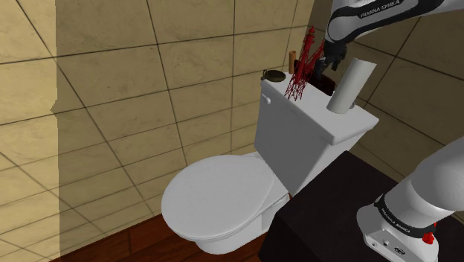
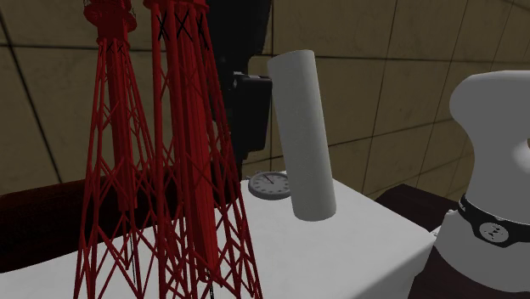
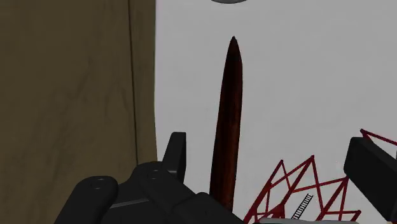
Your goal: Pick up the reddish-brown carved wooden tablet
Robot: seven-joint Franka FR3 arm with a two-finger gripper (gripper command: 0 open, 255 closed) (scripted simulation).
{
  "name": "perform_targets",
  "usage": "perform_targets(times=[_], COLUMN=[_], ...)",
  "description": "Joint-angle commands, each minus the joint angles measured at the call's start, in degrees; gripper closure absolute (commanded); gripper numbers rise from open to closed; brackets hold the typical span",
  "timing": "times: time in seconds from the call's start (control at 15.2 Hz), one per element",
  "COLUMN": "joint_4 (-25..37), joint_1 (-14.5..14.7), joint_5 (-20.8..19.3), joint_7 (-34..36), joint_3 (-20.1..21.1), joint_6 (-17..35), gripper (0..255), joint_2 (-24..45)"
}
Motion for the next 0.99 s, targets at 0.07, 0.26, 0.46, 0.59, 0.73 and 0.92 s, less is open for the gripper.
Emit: perform_targets(times=[0.07, 0.26, 0.46, 0.59, 0.73, 0.92], joint_4=[3.6, 2.2, 1.0, 0.4, 0.3, 0.3], joint_1=[-1.1, -1.2, -1.3, -1.3, -1.3, -1.3], joint_5=[0.2, -0.1, -0.4, -0.5, -0.5, -0.5], joint_7=[-1.1, -0.6, -0.1, 0.2, 0.3, 0.3], joint_3=[-1.4, -1.5, -1.6, -1.6, -1.6, -1.6], joint_6=[2.4, 4.7, 6.9, 8.1, 8.1, 8.1], gripper=[0, 0, 0, 0, 255, 255], joint_2=[4.7, 5.6, 6.6, 7.2, 7.2, 7.2])
